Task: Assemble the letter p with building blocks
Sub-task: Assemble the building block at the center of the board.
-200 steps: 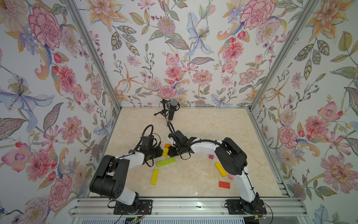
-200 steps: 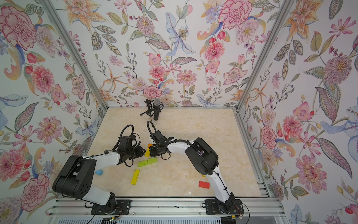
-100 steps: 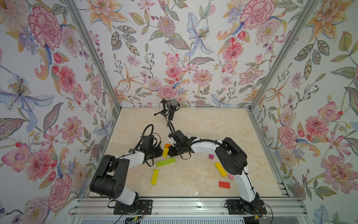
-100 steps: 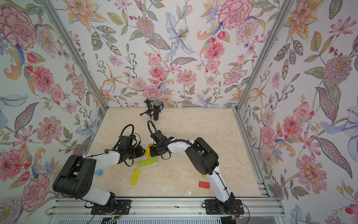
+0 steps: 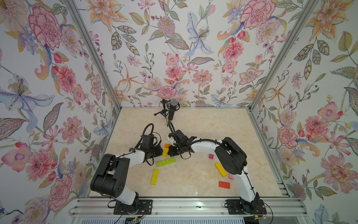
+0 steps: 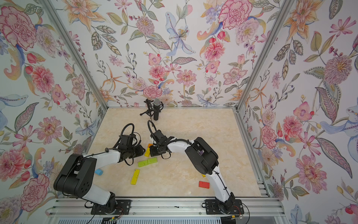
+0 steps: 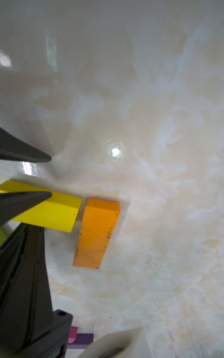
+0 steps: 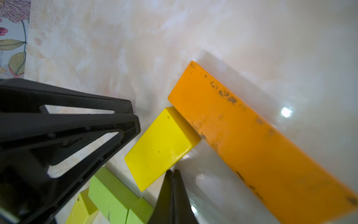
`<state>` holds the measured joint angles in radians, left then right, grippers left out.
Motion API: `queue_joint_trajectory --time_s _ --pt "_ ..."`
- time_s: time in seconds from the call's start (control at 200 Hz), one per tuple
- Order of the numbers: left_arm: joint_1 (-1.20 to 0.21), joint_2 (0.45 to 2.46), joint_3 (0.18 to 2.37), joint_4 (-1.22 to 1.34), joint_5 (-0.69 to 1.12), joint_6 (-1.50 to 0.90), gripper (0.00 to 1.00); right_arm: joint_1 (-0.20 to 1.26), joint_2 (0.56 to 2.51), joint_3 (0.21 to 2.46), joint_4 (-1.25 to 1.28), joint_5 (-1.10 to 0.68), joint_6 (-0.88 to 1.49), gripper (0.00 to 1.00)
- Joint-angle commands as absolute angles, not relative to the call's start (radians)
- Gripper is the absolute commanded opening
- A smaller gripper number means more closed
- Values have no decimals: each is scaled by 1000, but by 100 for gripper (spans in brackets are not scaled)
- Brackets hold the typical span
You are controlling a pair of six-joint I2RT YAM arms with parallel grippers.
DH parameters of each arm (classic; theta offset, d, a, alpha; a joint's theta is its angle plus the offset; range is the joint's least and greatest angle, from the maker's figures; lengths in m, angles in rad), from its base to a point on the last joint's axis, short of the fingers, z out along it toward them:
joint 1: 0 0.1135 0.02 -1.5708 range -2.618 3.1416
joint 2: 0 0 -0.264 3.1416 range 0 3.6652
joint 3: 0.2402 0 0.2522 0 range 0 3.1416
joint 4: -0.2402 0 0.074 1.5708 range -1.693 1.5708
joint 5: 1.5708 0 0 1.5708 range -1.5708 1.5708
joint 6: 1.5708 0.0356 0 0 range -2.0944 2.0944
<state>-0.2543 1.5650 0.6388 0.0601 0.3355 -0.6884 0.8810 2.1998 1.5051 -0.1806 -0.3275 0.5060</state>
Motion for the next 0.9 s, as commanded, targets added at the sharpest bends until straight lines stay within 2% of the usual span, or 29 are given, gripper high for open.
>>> queue_joint_trajectory --time_s 0.0,0.776,0.896 --pt "-258 1594 660 40 323 -675 29 875 2237 1531 -202 -330 517 4" --pt "-255 1503 626 -35 252 -656 26 861 2232 1522 -202 -329 515 4" --pt "-255 1501 625 -35 261 -653 23 861 2238 1532 -201 -328 517 4"
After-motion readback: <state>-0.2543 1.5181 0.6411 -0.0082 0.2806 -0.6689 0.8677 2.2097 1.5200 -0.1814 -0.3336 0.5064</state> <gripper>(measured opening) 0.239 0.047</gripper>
